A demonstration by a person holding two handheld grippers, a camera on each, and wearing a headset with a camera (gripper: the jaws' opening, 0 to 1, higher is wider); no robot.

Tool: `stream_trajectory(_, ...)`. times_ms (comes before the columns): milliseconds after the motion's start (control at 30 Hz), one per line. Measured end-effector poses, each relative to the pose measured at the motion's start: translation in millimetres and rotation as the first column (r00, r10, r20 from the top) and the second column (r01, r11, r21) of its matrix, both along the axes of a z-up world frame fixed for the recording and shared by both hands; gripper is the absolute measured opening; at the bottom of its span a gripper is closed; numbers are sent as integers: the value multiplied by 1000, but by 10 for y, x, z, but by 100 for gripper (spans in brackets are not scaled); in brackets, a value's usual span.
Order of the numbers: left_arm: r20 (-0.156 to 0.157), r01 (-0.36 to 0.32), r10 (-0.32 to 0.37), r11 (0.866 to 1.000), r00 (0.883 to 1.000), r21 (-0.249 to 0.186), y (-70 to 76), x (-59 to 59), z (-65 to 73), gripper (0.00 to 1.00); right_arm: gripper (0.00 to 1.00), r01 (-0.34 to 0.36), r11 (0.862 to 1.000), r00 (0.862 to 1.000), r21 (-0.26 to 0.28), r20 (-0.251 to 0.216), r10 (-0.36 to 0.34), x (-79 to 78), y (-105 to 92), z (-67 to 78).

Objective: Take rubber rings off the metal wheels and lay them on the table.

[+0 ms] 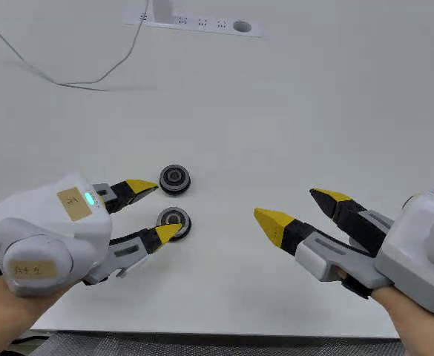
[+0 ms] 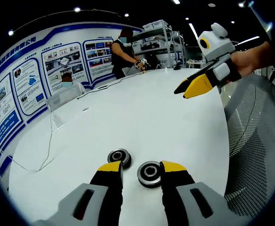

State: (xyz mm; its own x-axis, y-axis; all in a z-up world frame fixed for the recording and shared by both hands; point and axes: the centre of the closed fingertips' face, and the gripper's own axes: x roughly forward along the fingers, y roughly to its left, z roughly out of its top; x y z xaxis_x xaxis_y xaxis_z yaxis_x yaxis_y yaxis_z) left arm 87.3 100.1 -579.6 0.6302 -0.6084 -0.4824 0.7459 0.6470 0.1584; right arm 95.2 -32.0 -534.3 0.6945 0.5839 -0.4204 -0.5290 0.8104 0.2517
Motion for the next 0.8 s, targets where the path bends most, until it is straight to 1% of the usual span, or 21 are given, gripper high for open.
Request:
stream_trajectory(67,-9,8,-8,1000,1000,5,-11,-8,-39,29,55,-2,1000,1000,-6,-6,2,-8,-2,-25)
stream_trajectory(133,-10,18,-18,1000,1000,12,-20,-14,-66,27,55,-3,1000,1000,-6,-12,3,-14,-3,-40)
stream_trajectory(400,-30,44,-44,999,999,12,-66,-34,-130,19,55,-2,1000,1000,1,-15,2,-14,13,-47)
stream_trajectory(633,-51,52,-51,999,997,6,-87,-46,-169,17,54,-2,1000,1000,3,-16,2,-10,21,-52)
stream_trajectory(700,-52,54,-54,998,997,8,-89,-49,-172,16,54,-2,1000,1000,5,-18,2,-11,20,-50)
stream_trajectory(800,-69,46,-46,999,997,0,-84,-48,-187,17,53,-2,1000,1000,5,-13,2,-8,17,-42)
